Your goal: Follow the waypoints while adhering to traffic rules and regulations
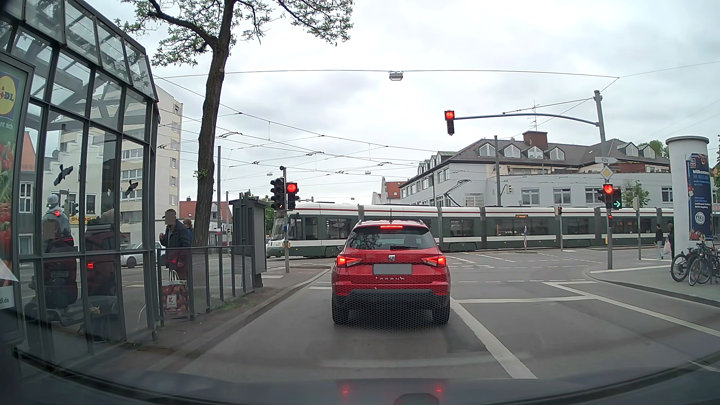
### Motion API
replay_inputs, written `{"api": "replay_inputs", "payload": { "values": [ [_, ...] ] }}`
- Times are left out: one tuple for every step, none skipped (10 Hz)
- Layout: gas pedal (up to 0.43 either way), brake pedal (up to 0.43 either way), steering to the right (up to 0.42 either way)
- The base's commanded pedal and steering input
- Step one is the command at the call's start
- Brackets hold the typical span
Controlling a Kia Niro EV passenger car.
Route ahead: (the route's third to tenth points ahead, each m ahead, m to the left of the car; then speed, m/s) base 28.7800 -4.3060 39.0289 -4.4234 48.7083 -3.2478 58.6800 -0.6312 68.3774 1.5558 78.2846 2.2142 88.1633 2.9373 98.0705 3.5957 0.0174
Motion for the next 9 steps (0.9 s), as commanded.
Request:
{"api": "replay_inputs", "payload": {
  "values": [
    [0.0, 0.14, -0.006],
    [0.0, 0.14, -0.005],
    [0.0, 0.14, -0.005],
    [0.0, 0.14, -0.006],
    [0.0, 0.14, -0.005],
    [0.0, 0.146, -0.005],
    [0.0, 0.146, -0.005],
    [0.0, 0.146, -0.005],
    [0.0, 0.146, -0.005]
  ]
}}
